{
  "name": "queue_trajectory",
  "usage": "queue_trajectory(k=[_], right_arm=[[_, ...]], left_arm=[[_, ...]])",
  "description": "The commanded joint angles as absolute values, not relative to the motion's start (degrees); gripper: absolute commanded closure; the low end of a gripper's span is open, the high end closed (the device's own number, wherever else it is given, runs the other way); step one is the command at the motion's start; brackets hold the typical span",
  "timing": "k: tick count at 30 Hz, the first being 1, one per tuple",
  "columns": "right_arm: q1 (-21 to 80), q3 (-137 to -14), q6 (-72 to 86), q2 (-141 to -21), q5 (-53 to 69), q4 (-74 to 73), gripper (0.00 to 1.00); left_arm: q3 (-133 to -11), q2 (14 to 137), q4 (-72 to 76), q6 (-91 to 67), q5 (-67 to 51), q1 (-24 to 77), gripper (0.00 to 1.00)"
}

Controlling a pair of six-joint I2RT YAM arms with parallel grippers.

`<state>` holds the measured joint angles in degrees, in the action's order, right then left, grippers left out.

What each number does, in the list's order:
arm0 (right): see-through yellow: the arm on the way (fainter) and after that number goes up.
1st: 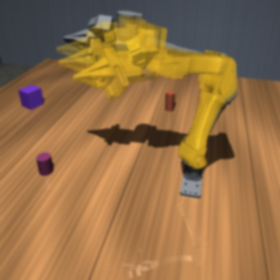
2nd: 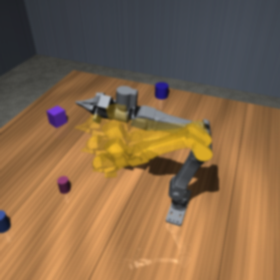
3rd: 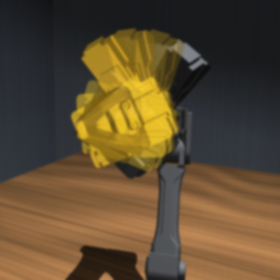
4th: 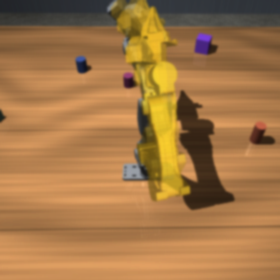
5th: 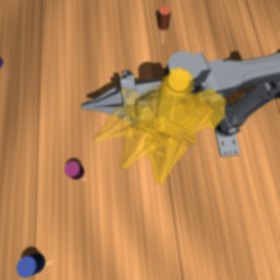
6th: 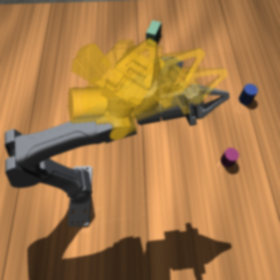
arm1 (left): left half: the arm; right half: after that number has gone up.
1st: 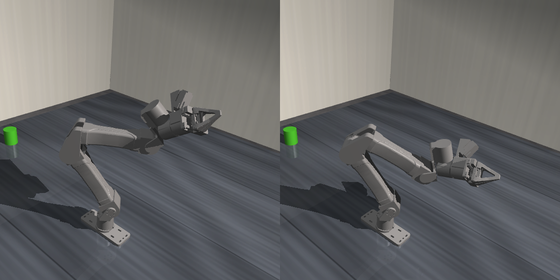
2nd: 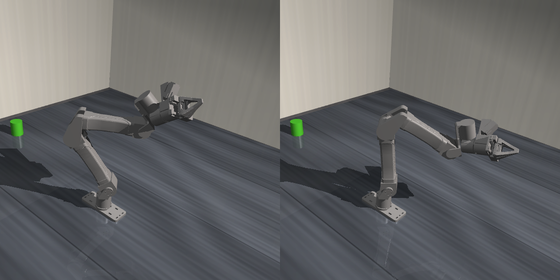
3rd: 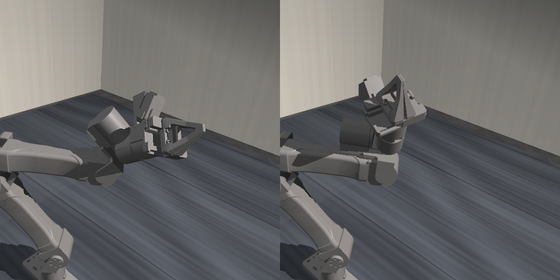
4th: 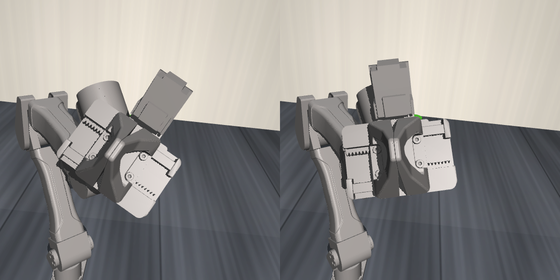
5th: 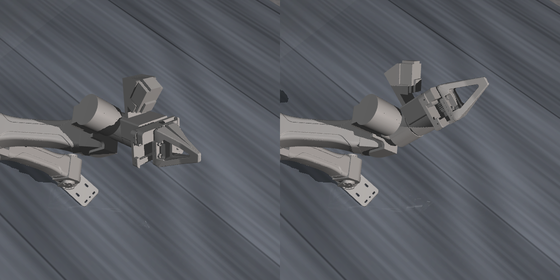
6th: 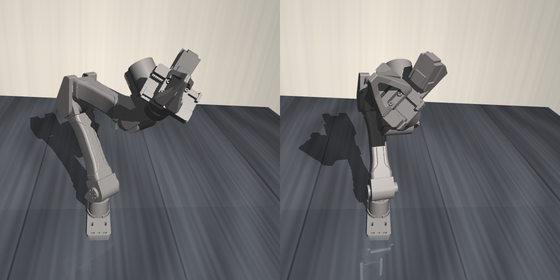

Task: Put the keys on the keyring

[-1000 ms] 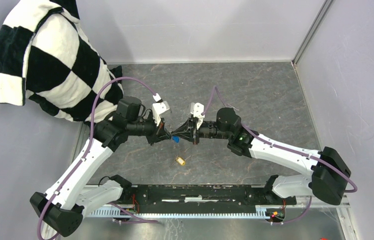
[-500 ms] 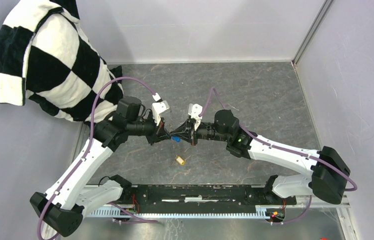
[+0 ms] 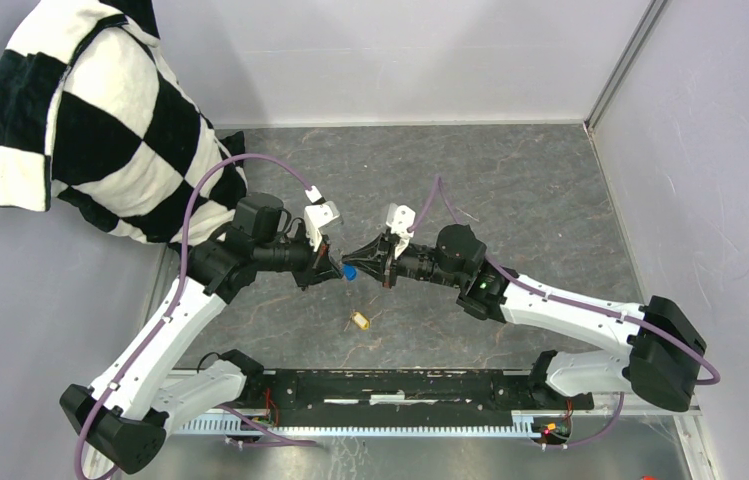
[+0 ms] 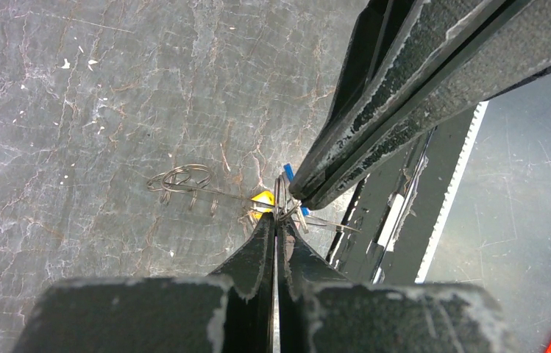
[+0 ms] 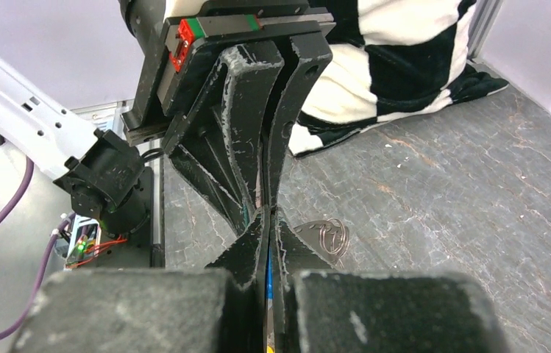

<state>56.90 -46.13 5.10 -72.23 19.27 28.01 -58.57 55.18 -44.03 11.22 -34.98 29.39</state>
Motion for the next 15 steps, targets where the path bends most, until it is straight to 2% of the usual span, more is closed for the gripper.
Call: queue_trajectory(k=[1,15], right_arm=[[57.1,-45.7,5.5,-70.8,16.8,30.9,1.00],[57.0,-43.9,6.0,-69.8,13.1,29.0,1.00]], left_arm=[[-60.4,53.8,-41.9,12.0,-37.0,29.6,0.98],[-59.6,51.0,-40.1,14.0,-38.4,29.7,0.98]])
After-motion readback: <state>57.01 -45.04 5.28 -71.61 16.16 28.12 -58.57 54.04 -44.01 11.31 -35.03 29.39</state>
